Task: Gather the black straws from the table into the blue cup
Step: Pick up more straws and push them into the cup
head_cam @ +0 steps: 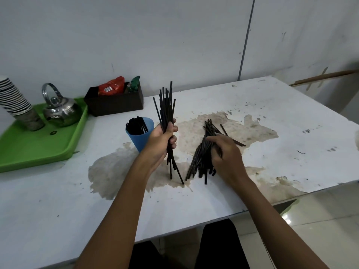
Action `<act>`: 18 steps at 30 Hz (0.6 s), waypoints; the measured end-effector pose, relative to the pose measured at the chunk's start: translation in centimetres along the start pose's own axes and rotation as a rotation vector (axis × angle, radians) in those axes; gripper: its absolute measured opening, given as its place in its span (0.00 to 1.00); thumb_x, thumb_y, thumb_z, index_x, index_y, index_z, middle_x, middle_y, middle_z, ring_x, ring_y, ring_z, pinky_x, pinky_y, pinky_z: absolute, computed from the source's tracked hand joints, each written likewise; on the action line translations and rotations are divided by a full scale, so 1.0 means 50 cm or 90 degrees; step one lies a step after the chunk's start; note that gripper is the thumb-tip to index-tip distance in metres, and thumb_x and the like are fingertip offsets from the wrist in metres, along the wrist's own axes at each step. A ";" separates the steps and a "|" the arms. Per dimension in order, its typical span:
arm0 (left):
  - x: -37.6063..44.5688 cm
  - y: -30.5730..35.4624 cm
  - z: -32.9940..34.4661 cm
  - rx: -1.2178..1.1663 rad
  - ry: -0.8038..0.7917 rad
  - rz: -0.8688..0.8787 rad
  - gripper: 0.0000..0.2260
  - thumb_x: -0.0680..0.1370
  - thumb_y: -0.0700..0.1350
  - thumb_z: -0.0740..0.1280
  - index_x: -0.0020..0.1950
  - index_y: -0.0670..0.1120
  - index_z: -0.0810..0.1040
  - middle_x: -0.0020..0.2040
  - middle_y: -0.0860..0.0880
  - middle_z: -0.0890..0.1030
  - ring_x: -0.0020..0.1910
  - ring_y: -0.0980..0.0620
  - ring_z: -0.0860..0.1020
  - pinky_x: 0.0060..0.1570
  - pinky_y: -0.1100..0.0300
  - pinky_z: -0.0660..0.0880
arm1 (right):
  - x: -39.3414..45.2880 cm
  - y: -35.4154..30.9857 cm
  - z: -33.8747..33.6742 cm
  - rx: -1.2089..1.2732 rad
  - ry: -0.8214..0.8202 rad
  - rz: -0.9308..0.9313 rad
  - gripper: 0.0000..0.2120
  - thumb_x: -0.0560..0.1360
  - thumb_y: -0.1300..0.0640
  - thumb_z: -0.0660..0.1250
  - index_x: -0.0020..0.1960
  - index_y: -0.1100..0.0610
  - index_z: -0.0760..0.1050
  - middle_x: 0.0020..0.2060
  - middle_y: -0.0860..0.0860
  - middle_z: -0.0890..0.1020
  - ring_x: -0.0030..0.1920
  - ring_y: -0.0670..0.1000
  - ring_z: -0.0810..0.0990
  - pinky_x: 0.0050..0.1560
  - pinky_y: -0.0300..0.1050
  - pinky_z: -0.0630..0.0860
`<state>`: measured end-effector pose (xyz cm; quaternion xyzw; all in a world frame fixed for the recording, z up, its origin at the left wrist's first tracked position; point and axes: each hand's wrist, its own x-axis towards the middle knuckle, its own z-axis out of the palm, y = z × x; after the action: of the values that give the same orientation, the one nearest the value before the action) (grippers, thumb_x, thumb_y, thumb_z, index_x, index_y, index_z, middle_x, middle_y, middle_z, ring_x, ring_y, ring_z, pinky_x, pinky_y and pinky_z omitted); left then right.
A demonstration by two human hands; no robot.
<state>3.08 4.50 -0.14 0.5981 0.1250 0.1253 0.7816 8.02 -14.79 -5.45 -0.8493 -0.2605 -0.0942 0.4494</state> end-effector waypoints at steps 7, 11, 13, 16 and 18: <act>-0.020 0.016 -0.001 -0.020 -0.011 0.120 0.08 0.85 0.41 0.55 0.53 0.47 0.72 0.37 0.52 0.69 0.29 0.58 0.64 0.31 0.65 0.63 | 0.002 -0.072 0.029 0.170 -0.048 0.011 0.15 0.78 0.66 0.61 0.60 0.55 0.80 0.59 0.50 0.80 0.32 0.43 0.75 0.36 0.34 0.72; -0.025 0.041 -0.007 -0.017 -0.004 0.182 0.07 0.85 0.42 0.55 0.53 0.47 0.72 0.37 0.53 0.69 0.29 0.58 0.63 0.31 0.65 0.63 | 0.000 -0.096 0.041 0.175 -0.156 -0.008 0.11 0.76 0.50 0.71 0.55 0.54 0.83 0.51 0.43 0.84 0.45 0.46 0.84 0.50 0.40 0.79; -0.025 0.049 -0.011 -0.027 -0.005 0.189 0.07 0.85 0.43 0.55 0.53 0.47 0.72 0.37 0.53 0.69 0.29 0.58 0.63 0.31 0.65 0.63 | -0.003 -0.098 0.054 0.129 -0.221 -0.044 0.15 0.71 0.44 0.74 0.51 0.53 0.84 0.45 0.43 0.86 0.47 0.40 0.83 0.57 0.36 0.75; -0.022 0.051 -0.017 -0.037 -0.004 0.180 0.07 0.85 0.42 0.55 0.53 0.47 0.72 0.37 0.52 0.68 0.29 0.58 0.63 0.31 0.65 0.62 | -0.008 -0.099 0.078 0.073 -0.270 -0.072 0.14 0.67 0.46 0.78 0.46 0.55 0.85 0.40 0.46 0.86 0.41 0.40 0.83 0.63 0.30 0.62; -0.020 0.047 -0.022 -0.040 -0.003 0.167 0.08 0.85 0.42 0.54 0.53 0.47 0.72 0.38 0.52 0.68 0.29 0.58 0.63 0.31 0.65 0.62 | -0.010 -0.102 0.088 0.058 -0.285 -0.095 0.14 0.66 0.48 0.79 0.46 0.55 0.85 0.39 0.47 0.87 0.39 0.38 0.82 0.55 0.27 0.66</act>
<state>1.63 5.76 1.91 0.5851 0.0399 0.2289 0.7769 4.60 -9.04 -4.53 -0.8064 -0.4196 0.0749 0.4100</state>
